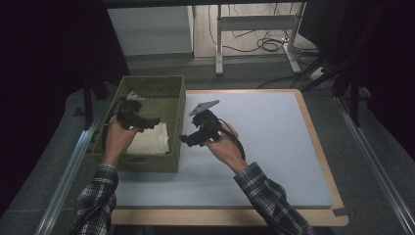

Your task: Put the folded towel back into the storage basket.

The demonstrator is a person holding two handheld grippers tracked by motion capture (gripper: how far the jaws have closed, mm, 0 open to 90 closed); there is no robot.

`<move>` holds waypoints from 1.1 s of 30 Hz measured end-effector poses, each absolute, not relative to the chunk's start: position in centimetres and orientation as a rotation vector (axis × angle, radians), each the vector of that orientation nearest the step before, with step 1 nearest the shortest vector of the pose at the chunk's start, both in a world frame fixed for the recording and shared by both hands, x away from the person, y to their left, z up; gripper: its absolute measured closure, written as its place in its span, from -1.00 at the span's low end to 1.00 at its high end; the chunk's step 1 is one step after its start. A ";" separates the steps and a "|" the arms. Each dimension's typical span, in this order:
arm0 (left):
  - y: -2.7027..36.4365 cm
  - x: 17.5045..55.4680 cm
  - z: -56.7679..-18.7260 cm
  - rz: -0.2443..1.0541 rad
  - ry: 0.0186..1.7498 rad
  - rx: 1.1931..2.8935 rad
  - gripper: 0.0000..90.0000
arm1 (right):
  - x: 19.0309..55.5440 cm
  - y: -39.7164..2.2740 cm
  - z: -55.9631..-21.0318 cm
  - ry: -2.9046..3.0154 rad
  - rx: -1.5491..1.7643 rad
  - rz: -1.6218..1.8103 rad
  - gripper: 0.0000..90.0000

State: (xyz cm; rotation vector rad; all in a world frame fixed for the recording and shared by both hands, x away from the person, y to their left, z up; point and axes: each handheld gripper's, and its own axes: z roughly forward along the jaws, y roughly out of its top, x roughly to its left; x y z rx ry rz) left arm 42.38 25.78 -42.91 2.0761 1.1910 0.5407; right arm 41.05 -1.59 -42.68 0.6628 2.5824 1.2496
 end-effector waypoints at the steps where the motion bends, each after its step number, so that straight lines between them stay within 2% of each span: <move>1: 25.7 42.3 -42.9 0.538 1.186 2.070 -0.93 | 40.9 -1.9 -42.8 2.583 0.661 1.248 -0.77; 16: 23.0 40.9 -42.4 0.467 1.132 2.014 -0.99 | 39.6 -7.3 -43.9 2.585 0.712 1.249 -0.86; 33: 18.4 37.6 -42.2 0.441 1.035 2.041 -0.99 | 38.0 -15.0 -44.4 2.515 0.779 1.231 -0.86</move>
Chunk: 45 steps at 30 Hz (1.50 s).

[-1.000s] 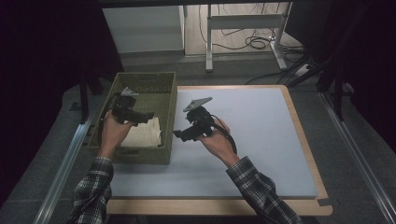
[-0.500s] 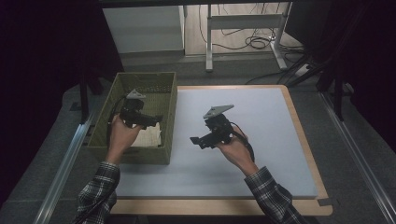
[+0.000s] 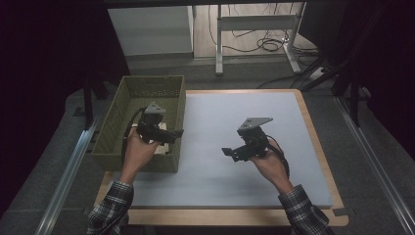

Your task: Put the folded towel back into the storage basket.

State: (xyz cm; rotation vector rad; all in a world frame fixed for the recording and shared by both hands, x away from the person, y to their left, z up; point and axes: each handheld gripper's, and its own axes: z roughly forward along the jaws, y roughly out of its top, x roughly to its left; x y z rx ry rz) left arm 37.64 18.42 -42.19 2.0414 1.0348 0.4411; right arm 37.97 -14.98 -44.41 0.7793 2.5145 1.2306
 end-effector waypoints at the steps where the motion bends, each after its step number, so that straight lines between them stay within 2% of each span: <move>1: 18.2 37.4 -42.2 0.443 1.028 2.044 -0.99 | 37.9 -15.4 -44.5 2.512 0.782 1.223 -0.86; 13: 15.6 34.9 -42.2 0.451 0.992 2.024 -0.99 | 36.9 -19.8 -44.9 2.484 0.833 1.188 -0.86; 29: 9.9 32.1 -44.0 0.402 0.826 2.037 -0.98 | 34.2 -25.1 -46.3 2.435 0.912 1.191 -0.86; 38: 6.3 30.8 -47.6 0.327 0.748 2.064 -0.98 | 33.1 -26.7 -48.9 2.433 0.944 1.173 -0.86; 45: 5.3 30.7 -50.2 0.298 0.753 2.097 -0.98 | 33.1 -27.3 -50.7 2.449 0.956 1.131 -0.86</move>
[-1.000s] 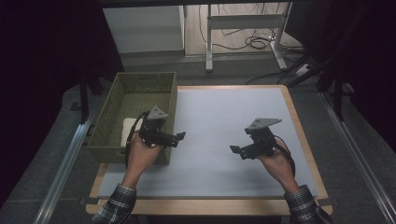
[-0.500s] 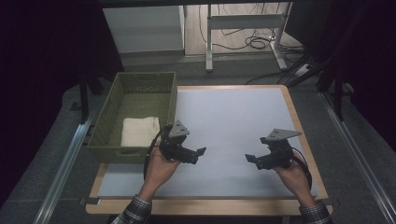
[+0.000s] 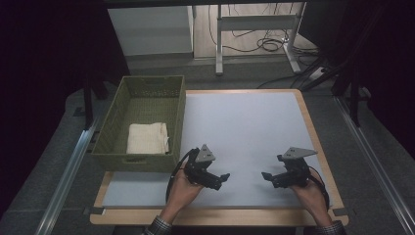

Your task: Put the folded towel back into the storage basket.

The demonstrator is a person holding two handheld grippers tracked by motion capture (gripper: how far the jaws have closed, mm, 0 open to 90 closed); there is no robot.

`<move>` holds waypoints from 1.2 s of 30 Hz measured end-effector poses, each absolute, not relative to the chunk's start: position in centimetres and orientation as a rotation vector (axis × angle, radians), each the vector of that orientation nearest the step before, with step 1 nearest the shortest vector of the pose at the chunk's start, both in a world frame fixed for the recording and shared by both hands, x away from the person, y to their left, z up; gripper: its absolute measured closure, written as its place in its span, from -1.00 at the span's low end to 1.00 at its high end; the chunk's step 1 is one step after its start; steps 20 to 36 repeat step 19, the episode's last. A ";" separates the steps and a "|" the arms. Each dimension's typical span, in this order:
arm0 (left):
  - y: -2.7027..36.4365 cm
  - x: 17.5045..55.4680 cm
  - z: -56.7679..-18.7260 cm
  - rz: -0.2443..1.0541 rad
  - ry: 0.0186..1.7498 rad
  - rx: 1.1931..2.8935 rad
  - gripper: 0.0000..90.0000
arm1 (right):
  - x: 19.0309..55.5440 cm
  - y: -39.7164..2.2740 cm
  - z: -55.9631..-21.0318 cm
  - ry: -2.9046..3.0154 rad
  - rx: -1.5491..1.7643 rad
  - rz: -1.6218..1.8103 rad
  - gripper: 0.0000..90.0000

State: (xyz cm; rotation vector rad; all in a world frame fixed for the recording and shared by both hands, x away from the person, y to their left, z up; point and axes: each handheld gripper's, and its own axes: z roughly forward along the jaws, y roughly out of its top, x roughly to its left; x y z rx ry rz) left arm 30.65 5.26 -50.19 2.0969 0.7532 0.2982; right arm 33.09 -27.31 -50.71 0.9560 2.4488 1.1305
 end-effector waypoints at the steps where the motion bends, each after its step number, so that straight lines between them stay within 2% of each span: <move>1: 5.2 30.7 -50.6 0.301 0.757 2.105 -0.98 | 33.2 -27.4 -51.0 2.455 0.962 1.121 -0.86; 10: 5.2 31.5 -54.5 0.268 0.880 2.201 -0.98 | 33.3 -27.2 -53.0 2.488 0.961 1.021 -0.87; 13: 4.8 31.3 -54.5 0.313 0.876 2.230 -0.98 | 33.1 -27.0 -53.1 2.476 0.939 0.992 -0.87; 36: 4.8 31.3 -54.5 0.314 0.875 2.227 -0.98 | 33.1 -27.0 -53.2 2.475 0.941 0.994 -0.87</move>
